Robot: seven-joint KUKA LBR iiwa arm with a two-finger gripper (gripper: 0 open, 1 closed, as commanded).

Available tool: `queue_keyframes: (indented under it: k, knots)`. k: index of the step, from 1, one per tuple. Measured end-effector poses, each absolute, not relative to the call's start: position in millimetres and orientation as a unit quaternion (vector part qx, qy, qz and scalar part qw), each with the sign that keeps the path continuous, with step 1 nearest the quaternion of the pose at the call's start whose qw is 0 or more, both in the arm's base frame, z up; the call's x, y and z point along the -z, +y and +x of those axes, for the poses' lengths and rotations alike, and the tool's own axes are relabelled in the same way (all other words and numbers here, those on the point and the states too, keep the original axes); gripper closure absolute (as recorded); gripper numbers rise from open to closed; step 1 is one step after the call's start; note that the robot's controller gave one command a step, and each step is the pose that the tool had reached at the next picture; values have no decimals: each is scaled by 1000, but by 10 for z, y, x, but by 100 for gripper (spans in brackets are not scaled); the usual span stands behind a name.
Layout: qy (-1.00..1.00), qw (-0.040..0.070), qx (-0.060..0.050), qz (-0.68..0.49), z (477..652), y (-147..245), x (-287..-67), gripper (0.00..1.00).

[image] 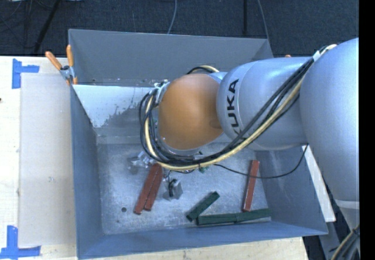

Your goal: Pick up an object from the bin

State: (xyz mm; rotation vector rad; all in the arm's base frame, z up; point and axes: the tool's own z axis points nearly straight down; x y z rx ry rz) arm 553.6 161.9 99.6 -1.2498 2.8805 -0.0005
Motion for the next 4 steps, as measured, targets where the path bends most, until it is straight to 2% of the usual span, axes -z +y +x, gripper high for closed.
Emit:
queue_keyframes:
  k: [1, 2, 3, 4]
  knots:
    - [891, 0, -1, -454, 5735, 1754, -686, 0]
    - [893, 0, -1, -451, 5733, 1755, -682, 0]
    - [893, 0, -1, -450, 5733, 1756, -680, 100]
    - [894, 3, 0, -447, 5745, 1768, -1346, 100]
